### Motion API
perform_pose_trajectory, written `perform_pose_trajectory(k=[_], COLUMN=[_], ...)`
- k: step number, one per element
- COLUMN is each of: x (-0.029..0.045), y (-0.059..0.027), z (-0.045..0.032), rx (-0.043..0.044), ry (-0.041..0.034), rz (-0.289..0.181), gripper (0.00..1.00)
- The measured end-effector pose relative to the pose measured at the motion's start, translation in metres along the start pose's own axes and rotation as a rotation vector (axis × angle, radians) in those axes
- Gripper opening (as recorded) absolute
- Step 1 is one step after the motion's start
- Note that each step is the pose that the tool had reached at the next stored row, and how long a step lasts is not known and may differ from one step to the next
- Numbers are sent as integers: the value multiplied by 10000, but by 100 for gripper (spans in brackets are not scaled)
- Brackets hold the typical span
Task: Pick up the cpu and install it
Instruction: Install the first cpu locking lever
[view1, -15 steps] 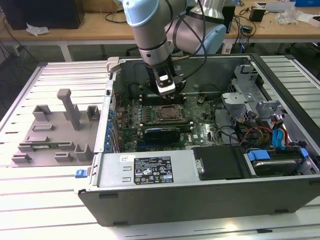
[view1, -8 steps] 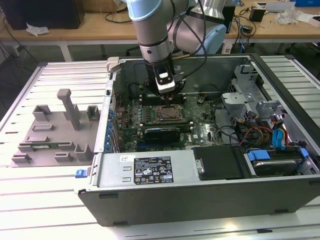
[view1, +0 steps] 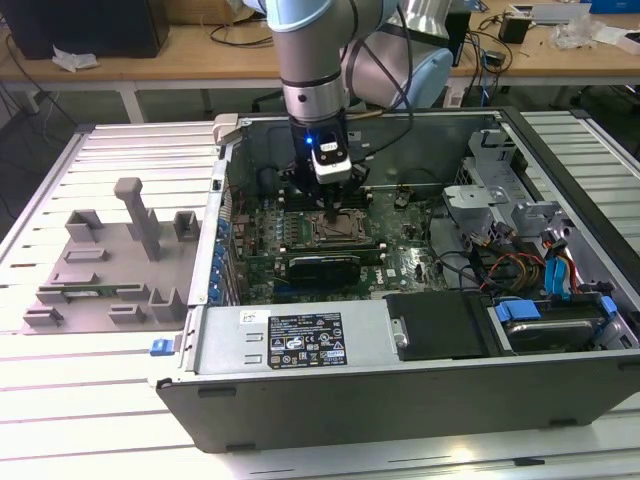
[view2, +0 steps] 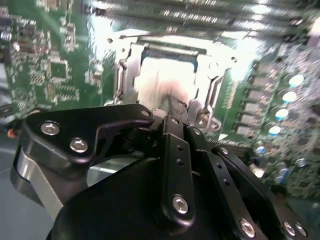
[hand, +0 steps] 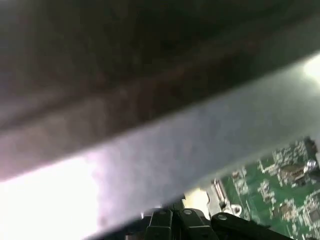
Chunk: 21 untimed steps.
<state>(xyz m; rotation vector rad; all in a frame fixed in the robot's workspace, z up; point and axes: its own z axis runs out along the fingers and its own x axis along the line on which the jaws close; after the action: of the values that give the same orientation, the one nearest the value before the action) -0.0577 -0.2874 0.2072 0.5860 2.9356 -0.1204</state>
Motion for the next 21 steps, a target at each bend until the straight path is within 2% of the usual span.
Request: perform_pose_trajectory(k=[1, 4, 7, 9, 13, 15, 21], x=[-2, -30, -101, -190, -258, -260, -260], y=[0, -10, -27, -31, -9, -8, -8], z=[-3, -1, 12, 27, 36, 36, 36], rx=[51, 72, 100, 133, 162, 132, -60], ry=[19, 55, 128, 223, 330, 328, 246], rz=[-9, -14, -29, -43, -178, -420, -1771], gripper=[11, 11, 11, 11, 11, 11, 11])
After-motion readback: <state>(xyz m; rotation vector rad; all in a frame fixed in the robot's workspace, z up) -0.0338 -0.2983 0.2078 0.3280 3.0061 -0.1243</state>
